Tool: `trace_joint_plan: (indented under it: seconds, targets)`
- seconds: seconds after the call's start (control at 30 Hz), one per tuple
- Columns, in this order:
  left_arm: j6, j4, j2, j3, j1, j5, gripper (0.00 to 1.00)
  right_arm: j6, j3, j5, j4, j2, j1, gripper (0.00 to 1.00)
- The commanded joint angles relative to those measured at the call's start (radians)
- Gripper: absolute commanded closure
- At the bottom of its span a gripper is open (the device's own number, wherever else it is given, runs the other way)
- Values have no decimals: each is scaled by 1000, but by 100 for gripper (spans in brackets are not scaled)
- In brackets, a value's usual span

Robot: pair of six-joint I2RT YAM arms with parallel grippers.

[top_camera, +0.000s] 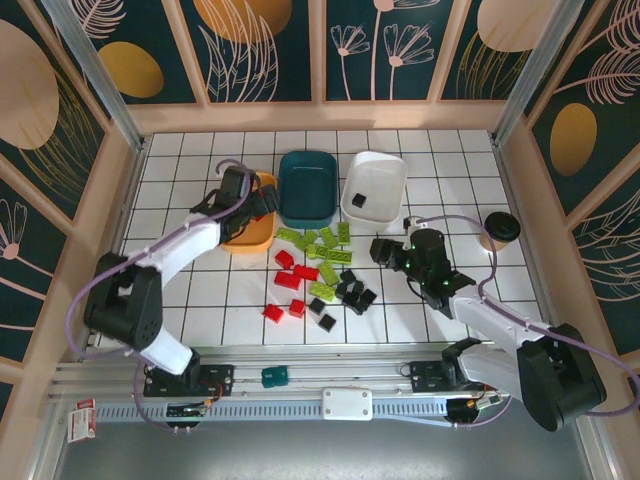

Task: Sort the legos into containers by color
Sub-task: Move the lego to the bottom-center of the table.

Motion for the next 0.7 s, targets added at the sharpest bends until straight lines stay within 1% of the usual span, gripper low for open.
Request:
trace_joint_plan:
  seconds: [0.0,0.1,0.23,0.33,0.43,0.53,0.67]
  targets:
    - [9,-42,-144,-129,-94,-29,11,24,-24,-9,-7,-27,18,33]
    - [-28,-84,-279,-265,-153,-43,11,32,-37,-6,3,-29,27,33]
    - [-98,-121,-458,-429,-217,-2,12,34,-42,0,17,-14,34,33]
    - [-159,-157,-546,-511,-300,5,13,37,-46,3,29,2,35,33]
    - [-222,-152,-583,-570,-391,12,14,44,-50,5,45,21,39,33]
    - [-258,-162,-572,-583,-475,-23,16,53,-49,6,57,35,45,33]
    - [-276,-183,-532,-578,-543,-57,28,58,-50,18,56,40,57,33]
